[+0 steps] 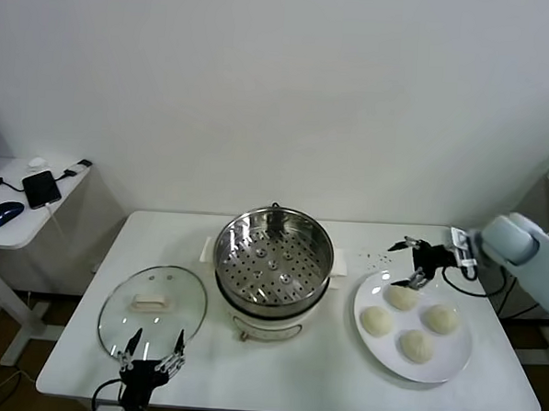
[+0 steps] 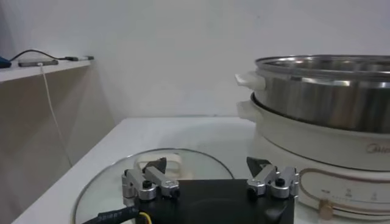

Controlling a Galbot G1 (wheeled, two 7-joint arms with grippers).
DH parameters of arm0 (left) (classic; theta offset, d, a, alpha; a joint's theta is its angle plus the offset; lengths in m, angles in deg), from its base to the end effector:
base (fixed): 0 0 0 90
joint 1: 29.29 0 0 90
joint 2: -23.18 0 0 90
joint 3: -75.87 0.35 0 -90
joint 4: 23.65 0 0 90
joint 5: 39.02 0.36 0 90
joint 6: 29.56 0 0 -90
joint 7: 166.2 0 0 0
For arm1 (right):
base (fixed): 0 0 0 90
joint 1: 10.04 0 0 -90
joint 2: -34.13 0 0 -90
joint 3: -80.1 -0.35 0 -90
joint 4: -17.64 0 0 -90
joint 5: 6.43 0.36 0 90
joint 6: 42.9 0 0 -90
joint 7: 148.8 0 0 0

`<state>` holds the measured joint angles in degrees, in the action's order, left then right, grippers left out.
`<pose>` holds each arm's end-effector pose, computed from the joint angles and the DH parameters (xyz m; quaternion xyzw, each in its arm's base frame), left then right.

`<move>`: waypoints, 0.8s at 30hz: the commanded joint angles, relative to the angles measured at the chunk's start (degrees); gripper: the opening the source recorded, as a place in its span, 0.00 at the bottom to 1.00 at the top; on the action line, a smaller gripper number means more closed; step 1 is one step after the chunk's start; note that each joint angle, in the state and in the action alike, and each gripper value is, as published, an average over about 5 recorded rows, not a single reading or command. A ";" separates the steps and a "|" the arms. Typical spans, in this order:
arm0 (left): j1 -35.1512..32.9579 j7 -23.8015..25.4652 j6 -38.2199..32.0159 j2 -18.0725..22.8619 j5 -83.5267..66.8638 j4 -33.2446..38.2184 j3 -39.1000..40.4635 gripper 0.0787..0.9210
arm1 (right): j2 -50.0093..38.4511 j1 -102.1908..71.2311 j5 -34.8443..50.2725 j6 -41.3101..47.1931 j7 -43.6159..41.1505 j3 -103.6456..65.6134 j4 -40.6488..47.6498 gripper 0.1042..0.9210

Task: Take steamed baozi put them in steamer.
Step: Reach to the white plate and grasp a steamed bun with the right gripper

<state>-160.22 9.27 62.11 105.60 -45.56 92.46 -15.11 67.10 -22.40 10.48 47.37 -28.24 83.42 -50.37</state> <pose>0.1203 0.0308 -0.3547 0.0171 -0.9894 -0.0093 0.1438 0.5267 -0.2254 -0.1352 0.5267 -0.6097 0.4873 0.3368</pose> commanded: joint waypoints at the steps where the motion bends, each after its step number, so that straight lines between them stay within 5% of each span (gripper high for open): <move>1: -0.04 0.43 -0.41 0.25 0.71 -0.29 0.02 0.88 | 4.91 15.20 1.91 6.77 -2.50 27.47 6.41 0.88; 24: -0.22 0.63 -1.24 1.64 2.33 -1.60 1.05 0.88 | 14.06 -5.19 -1.23 9.74 5.66 12.05 16.04 0.88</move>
<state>-160.45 9.85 61.02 107.15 -43.41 90.99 -14.12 78.08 -24.14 10.44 56.02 -24.32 96.65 -38.14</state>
